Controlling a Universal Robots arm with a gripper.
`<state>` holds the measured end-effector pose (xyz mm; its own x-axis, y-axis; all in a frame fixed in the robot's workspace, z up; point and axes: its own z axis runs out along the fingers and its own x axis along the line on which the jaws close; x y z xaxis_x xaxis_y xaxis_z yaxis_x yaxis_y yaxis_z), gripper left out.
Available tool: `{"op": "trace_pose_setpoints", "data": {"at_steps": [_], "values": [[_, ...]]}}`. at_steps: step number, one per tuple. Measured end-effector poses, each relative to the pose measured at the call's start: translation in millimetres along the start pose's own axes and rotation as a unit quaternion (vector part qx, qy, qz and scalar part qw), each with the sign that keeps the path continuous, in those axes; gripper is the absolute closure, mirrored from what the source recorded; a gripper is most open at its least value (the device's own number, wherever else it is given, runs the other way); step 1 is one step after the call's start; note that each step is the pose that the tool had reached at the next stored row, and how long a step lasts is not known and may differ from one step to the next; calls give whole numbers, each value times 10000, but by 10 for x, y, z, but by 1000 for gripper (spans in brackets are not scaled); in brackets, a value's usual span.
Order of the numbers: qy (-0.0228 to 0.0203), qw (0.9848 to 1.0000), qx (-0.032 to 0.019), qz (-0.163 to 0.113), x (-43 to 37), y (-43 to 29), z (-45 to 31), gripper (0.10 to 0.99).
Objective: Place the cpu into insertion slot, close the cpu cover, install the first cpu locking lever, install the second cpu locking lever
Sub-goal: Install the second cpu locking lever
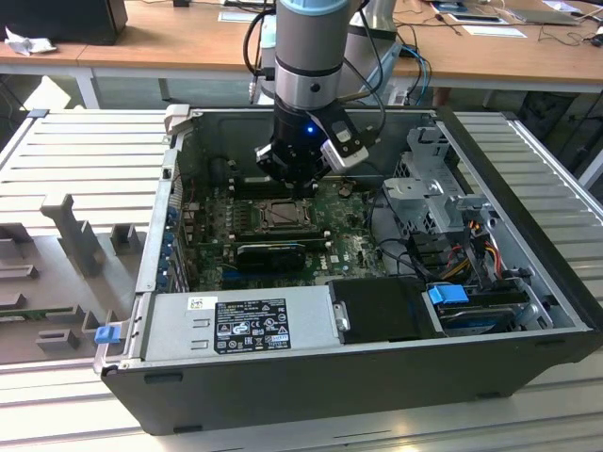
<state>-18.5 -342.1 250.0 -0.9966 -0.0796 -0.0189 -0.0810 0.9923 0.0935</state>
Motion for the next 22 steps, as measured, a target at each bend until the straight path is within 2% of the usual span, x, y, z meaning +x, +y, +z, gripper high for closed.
{"op": "trace_pose_setpoints", "data": {"at_steps": [5, 11, 17, 19, 22], "values": [[0, 10000, 0, 0, 10, -119, -9, 980], [-4, 10000, 1, 68, 13, -164, -9, 980], [-5, 10000, 0, 72, 21, -243, -13, 980], [-1, 10000, -1, 71, 21, -247, -14, 980], [71, 9999, -6, 78, 20, -254, -13, 980]]}}
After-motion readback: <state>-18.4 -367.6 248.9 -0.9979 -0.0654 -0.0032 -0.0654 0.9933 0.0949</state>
